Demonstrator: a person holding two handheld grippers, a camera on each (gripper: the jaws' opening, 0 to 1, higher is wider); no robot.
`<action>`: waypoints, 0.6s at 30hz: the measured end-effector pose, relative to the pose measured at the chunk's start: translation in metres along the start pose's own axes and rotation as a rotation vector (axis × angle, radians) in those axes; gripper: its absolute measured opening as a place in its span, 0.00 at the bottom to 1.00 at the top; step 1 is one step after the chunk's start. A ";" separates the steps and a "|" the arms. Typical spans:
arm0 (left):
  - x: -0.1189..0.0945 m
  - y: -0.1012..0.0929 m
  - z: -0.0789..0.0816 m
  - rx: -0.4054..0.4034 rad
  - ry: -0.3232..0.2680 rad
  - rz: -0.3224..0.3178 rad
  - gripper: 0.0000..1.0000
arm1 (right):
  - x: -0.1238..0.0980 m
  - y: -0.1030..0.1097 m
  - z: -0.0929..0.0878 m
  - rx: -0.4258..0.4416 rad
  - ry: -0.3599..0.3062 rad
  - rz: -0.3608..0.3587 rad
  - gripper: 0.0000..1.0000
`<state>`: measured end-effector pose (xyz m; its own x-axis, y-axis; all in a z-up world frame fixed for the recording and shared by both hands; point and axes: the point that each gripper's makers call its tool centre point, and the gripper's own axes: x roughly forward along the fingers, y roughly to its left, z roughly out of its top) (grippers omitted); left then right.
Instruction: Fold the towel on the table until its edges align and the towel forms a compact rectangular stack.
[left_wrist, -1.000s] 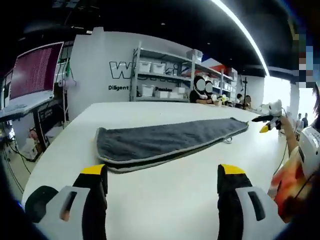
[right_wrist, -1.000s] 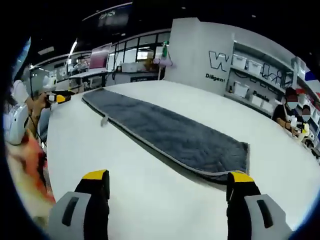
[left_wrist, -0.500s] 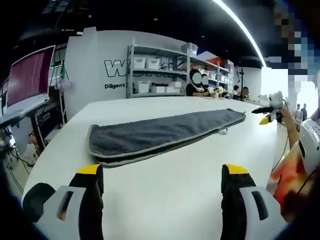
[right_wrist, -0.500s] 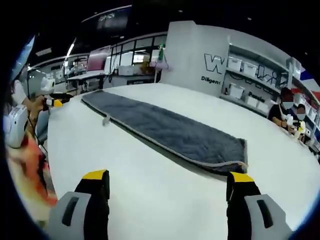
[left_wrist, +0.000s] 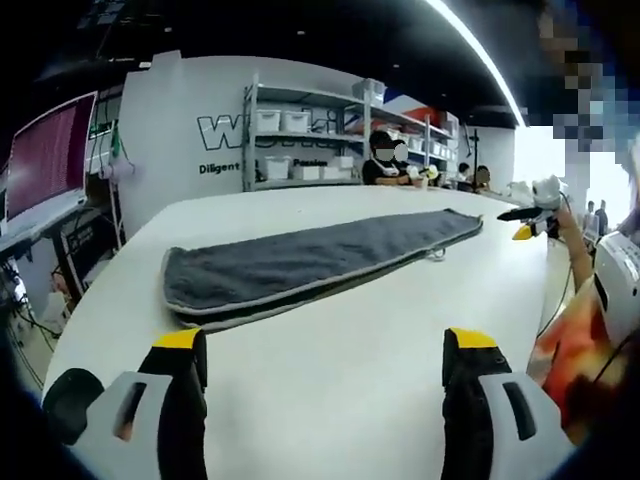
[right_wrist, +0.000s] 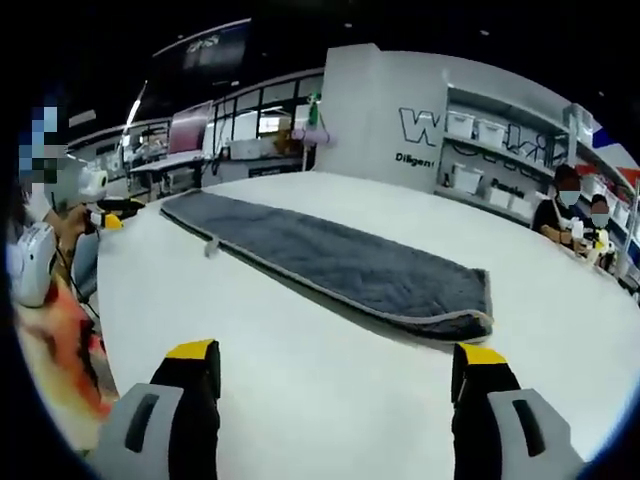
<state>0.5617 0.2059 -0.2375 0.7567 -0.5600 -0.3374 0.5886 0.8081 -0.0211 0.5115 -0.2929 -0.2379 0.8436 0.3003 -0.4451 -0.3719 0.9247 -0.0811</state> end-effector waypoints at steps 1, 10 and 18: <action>0.000 -0.001 0.000 0.004 0.000 -0.002 0.96 | 0.000 0.000 0.000 0.001 -0.001 -0.001 0.97; 0.005 -0.001 -0.005 -0.034 0.021 -0.041 0.95 | -0.002 -0.013 0.006 0.054 -0.022 -0.024 0.96; -0.003 -0.005 0.001 -0.018 0.000 -0.048 0.94 | 0.013 -0.036 0.021 0.188 -0.081 -0.093 0.86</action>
<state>0.5573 0.2031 -0.2353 0.7281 -0.5978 -0.3355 0.6185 0.7839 -0.0544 0.5438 -0.3178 -0.2222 0.9023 0.2222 -0.3694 -0.2187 0.9744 0.0521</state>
